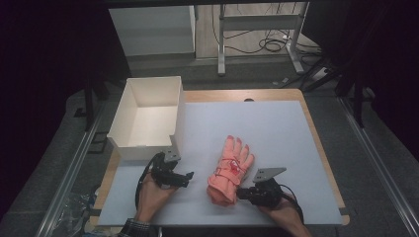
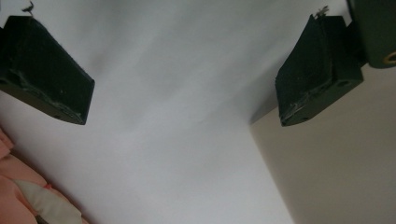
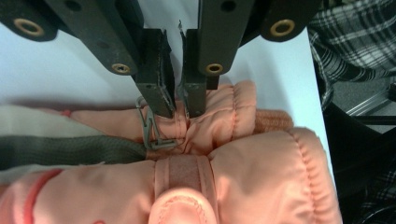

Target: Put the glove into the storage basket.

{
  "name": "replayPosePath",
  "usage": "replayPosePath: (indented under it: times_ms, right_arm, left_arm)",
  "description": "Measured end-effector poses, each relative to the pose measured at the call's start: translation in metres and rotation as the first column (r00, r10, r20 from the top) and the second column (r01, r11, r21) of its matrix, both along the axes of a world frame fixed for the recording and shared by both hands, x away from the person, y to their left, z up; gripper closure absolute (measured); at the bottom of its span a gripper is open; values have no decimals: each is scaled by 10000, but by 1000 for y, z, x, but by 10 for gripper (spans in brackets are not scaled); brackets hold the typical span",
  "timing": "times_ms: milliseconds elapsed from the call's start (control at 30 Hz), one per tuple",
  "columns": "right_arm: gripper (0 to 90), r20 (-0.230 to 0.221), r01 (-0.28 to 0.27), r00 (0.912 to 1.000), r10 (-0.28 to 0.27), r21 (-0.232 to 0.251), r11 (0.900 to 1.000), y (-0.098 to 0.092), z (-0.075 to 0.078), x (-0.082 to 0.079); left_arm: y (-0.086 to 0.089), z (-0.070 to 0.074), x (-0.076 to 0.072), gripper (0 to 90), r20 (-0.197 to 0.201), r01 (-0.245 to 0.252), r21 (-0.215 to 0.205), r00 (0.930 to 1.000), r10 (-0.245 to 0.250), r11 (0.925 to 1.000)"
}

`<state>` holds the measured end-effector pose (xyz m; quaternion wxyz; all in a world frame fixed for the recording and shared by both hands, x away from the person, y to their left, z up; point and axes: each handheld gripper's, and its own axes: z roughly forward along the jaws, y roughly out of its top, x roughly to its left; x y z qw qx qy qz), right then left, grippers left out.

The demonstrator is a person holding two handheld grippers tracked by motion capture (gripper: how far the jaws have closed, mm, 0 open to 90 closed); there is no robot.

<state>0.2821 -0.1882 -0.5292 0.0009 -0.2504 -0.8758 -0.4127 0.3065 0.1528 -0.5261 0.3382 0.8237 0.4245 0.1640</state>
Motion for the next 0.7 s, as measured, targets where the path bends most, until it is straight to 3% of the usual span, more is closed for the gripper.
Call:
replayPosePath:
  times_ms: [300, 400, 467, 700]
  right_arm:
    - [829, 84, 175, 9998, -175, -6, 9998, 22, -2, 6]
    - [833, 373, 450, 9983, -438, -323, 9985, 29, -3, 10]
    - [839, 287, 502, 9984, -492, -348, 9981, 33, -5, 14]
    - [833, 314, 560, 9980, -552, -260, 9981, 38, -6, 19]
  left_arm:
    - [6, -4, 2, 46, -88, -212, -95, 9997, 211, 9997]
    - [9, -5, 3, 42, -80, -289, -133, 9996, 288, 9995]
    - [10, -5, 3, 42, -112, -339, -171, 9994, 337, 9993]
    - [11, -7, 4, 43, -206, -115, -126, 9997, 112, 9999]
